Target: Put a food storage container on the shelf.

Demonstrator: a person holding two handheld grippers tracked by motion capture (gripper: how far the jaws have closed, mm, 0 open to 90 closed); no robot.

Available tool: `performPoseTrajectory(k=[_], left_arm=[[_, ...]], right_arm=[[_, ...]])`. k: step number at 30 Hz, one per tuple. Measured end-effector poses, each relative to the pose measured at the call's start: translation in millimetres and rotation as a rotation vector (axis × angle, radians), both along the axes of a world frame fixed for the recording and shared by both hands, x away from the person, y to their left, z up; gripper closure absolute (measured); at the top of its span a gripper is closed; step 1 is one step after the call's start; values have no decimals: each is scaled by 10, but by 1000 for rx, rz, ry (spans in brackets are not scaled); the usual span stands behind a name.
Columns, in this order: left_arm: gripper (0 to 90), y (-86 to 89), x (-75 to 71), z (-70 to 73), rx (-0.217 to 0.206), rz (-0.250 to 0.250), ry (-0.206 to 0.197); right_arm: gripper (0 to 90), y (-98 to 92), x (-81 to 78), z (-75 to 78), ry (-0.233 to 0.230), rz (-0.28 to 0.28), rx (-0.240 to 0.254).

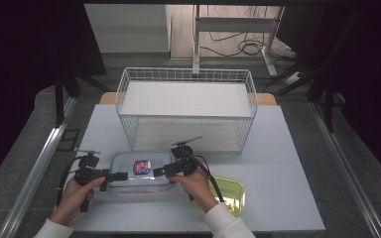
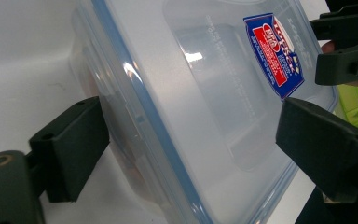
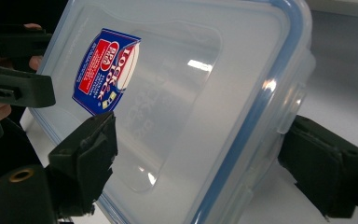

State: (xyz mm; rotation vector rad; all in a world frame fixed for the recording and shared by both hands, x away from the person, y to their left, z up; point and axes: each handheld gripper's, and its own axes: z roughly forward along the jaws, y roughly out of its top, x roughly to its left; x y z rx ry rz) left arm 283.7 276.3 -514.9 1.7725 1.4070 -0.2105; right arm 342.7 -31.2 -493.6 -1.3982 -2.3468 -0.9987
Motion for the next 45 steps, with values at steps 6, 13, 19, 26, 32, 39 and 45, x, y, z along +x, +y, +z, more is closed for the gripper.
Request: performPoseTrajectory(k=[6, 13, 19, 26, 32, 39, 45], left_arm=[[167, -8, -74, 51, 25, 12, -32], [225, -1, -199, 106, 53, 4, -87], [242, -1, -244, 126, 73, -14, -114], [298, 79, -260, 110, 33, -28, -125], [335, 122, -266, 104, 14, -36, -127], [338, 110, -282, 110, 20, -28, -132], [347, 86, -335, 119, 18, 1, -143]], right_arm=[[267, -107, 2, 22, 19, -14, 46], [358, -202, -65, 64, -7, -5, 79], [388, -244, -98, 77, -19, 5, 95], [412, -286, -117, 73, -25, 15, 119], [430, -317, -120, 62, -29, 23, 139], [435, -328, -131, 60, -36, 27, 145], [439, -331, -179, 58, -60, 14, 154]])
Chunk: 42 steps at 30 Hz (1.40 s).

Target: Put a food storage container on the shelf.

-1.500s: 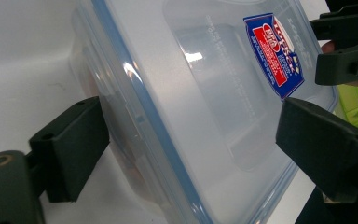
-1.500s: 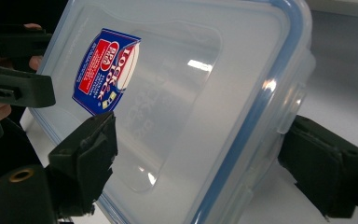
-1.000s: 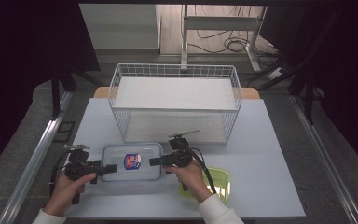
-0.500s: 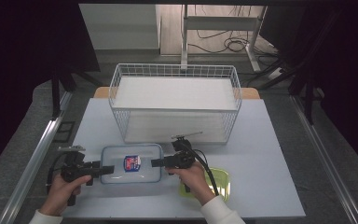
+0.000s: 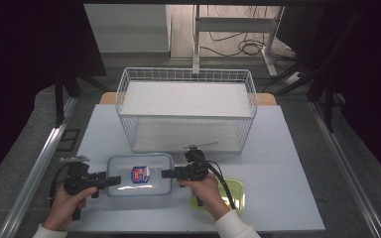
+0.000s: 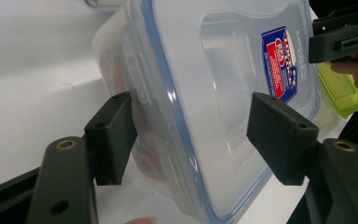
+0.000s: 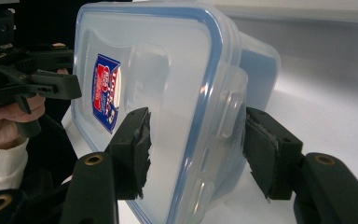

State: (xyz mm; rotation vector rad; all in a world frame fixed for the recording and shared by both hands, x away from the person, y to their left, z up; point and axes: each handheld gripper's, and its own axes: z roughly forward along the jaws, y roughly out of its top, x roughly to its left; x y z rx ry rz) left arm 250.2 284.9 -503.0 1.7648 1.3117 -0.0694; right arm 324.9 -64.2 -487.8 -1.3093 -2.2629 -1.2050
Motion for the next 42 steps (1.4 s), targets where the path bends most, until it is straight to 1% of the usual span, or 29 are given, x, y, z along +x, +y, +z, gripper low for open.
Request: performPoseTrajectory(k=[3, 7, 10, 14, 16, 20, 24, 26, 29, 30, 31, 32, 33, 35, 36, 37, 39, 42], left_arm=[[356, -3, -34, 11, 9, 2, -11], [369, -12, -70, 29, 20, 1, -22], [380, -14, -81, 44, 20, 3, -31], [390, -50, -100, 96, 42, 8, -57], [392, -69, -99, 112, 56, 5, -61], [392, -98, -91, 119, 56, 3, -60], [396, -122, -93, 186, 56, 1, -80], [397, -138, -95, 231, 59, -1, -92], [402, -167, -88, 291, 51, -6, -108], [402, -186, -86, 314, 55, -10, -117], [401, -206, -82, 339, 60, -15, -123], [401, -225, -76, 364, 61, -19, -128], [401, -243, -67, 388, 59, -21, -133], [402, -280, -47, 439, 62, -30, -143], [401, -298, -38, 467, 63, -33, -149], [401, -316, -31, 496, 65, -39, -154], [401, -361, -16, 553, 68, -44, -166], [402, -431, 14, 639, 71, -57, -179]], right_arm=[[445, -2, -34, 14, -11, -2, -5], [460, -22, -60, 18, -7, -8, 13], [461, -33, -81, 20, -16, -9, 18], [460, -55, -96, 24, -21, -17, 25], [456, -62, -106, 32, -29, -22, 25], [455, -78, -123, 57, -44, -25, 16], [455, -115, -128, 94, -58, -26, 25], [455, -133, -136, 132, -70, -26, 28], [455, -167, -141, 211, -90, -26, 28], [455, -182, -142, 240, -100, -26, 27], [455, -198, -146, 274, -105, -27, 25], [454, -238, -149, 336, -120, -29, 20], [454, -238, -149, 336, -120, -29, 20], [454, -275, -158, 392, -131, -38, 22], [454, -318, -167, 450, -142, -44, 21], [454, -318, -167, 450, -142, -44, 21], [454, -361, -185, 512, -155, -51, 20], [454, -432, -208, 606, -184, -62, 16]])
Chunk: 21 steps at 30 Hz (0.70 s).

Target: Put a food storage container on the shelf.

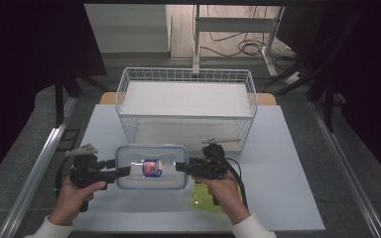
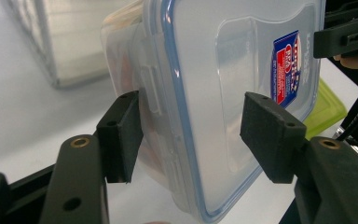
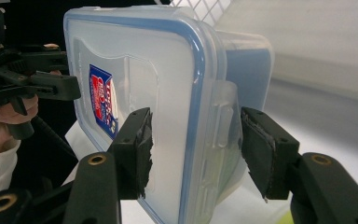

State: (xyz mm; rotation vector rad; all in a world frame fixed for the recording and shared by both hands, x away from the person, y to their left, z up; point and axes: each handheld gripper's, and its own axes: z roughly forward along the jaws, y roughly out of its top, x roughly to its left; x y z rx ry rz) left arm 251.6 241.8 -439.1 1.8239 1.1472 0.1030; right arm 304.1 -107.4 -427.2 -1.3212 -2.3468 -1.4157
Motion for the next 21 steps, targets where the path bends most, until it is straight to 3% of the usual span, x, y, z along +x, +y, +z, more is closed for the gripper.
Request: performPoseTrajectory(k=[10, 17, 21], left_arm=[[404, -231, 112, 353, -4, -30, -55], [406, -378, 270, 589, -8, -48, -79], [405, -456, 409, 753, -11, -52, -93]], right_arm=[[454, -243, -23, 389, -68, -28, -7], [454, -403, 62, 639, -90, -46, -9], [454, -468, 144, 859, -122, -50, -31]])
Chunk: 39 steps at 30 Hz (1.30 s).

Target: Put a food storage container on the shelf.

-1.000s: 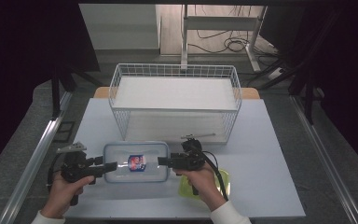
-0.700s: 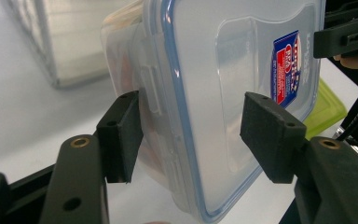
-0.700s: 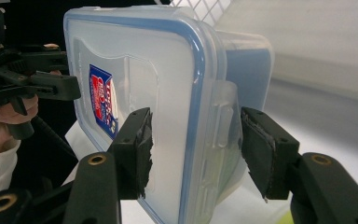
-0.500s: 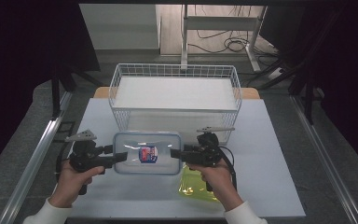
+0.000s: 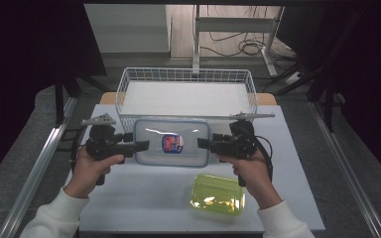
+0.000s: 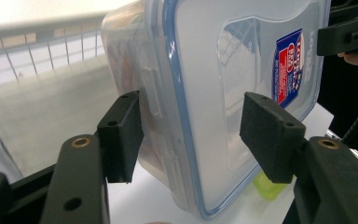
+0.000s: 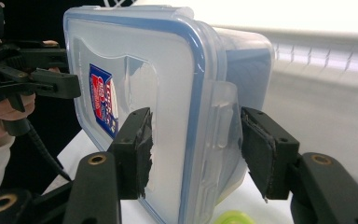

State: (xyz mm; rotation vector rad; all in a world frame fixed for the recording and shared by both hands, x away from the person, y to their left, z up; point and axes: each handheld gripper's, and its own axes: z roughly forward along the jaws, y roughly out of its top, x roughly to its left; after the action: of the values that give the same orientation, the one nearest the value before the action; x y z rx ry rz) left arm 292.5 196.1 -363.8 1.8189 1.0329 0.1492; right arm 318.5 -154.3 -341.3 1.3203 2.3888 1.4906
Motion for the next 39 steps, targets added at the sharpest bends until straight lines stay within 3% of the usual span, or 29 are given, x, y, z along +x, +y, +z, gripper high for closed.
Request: performPoseTrajectory(k=[11, 15, 19, 30, 35, 39], left_arm=[[406, -62, 332, 382, 1, -6, -27], [406, -95, 528, 570, 6, -7, -31], [406, -110, 648, 644, 11, -12, -25], [406, -124, 1023, 716, -2, -1, 9], [409, -158, 1153, 666, 7, 2, 48], [408, -159, 1213, 658, -15, 10, 57]], right_arm=[[455, -84, 293, 374, -29, -8, 6], [454, -112, 459, 555, -42, -18, 12], [454, -134, 576, 620, -34, -21, 20], [450, -147, 1005, 728, 10, -23, 26], [441, -175, 1185, 671, 51, -41, 40], [437, -191, 1272, 626, 78, -52, 58]])
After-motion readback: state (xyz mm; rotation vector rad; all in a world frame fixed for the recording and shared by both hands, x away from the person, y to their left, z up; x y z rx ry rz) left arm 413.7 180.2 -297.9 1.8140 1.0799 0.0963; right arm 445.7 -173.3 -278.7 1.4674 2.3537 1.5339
